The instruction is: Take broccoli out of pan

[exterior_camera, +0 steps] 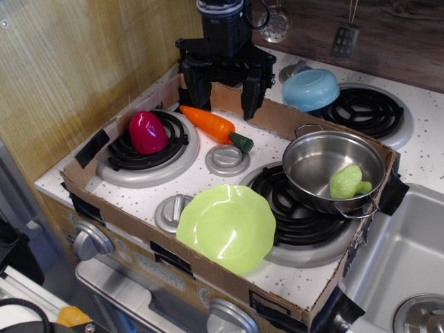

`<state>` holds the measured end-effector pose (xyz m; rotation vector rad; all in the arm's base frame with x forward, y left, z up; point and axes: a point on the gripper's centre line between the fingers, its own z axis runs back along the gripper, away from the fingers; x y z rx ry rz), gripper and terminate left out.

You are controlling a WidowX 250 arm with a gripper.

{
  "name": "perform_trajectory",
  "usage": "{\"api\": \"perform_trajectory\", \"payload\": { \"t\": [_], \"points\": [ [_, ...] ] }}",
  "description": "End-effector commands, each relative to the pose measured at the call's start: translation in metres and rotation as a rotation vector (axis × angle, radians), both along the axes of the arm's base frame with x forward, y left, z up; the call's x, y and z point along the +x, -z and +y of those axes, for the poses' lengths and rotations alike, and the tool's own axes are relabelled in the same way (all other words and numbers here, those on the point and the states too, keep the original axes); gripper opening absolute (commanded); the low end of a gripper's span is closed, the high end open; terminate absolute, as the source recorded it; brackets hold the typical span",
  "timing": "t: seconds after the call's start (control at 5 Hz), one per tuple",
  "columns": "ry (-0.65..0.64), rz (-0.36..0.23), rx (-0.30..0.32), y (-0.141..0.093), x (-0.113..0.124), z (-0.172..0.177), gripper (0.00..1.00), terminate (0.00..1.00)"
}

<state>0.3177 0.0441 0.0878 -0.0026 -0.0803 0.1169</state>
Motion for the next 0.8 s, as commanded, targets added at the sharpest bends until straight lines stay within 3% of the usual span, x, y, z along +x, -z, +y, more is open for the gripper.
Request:
{"api": "perform_trajectory", "payload": {
  "t": [0.0, 0.2, 0.4, 0.6],
  "points": [
    [0.0, 0.0, 0.0, 0.0, 0.0, 0.0, 1.0, 0.0],
    [0.032, 0.026, 0.026, -0.02, 0.013, -0.012, 1.0, 0.0],
    [0.055, 0.092, 0.064, -0.04, 0.028, -0.027, 1.0, 0.0],
    [0.026, 0.098, 0.083, -0.049, 0.04, -0.049, 1.0, 0.0]
  ]
}}
